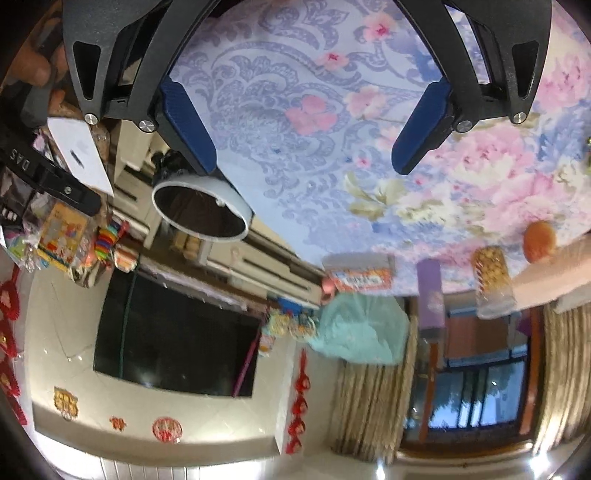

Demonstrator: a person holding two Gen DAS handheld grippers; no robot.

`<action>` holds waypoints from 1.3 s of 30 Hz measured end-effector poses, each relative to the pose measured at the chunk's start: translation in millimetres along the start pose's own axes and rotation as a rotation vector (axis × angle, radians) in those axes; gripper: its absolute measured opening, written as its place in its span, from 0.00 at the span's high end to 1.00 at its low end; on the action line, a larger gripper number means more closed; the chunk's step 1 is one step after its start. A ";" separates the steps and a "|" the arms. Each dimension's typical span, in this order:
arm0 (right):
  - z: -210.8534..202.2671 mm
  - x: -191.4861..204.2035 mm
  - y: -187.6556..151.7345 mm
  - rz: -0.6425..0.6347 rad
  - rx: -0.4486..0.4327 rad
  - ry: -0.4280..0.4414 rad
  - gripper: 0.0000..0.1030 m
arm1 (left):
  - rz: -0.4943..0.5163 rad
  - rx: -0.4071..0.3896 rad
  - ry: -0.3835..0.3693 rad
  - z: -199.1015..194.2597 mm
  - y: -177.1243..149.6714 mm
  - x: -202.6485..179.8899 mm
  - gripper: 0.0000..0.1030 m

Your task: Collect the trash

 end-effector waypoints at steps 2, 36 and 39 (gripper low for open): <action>-11.8 7.7 3.6 -0.028 -0.044 -0.010 0.00 | -0.016 -0.060 0.026 -12.5 -0.1 4.7 0.00; -38.5 26.7 -58.5 -0.147 -0.244 -0.082 0.00 | 0.022 -0.183 0.251 -47.8 -49.4 25.7 0.00; -40.1 26.9 -58.0 -0.150 -0.250 -0.084 0.00 | 0.022 -0.186 0.256 -48.9 -49.3 25.9 0.00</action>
Point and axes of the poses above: each gripper's, at about its wrist camera, not at the fingertips, and z roughly the way its jaws point, x to its left, y to its top, the point moved 5 cm from there along z, roughly the way its jaws point, and after that the axes turned 6 degrees about x, right-handed, at the moved point
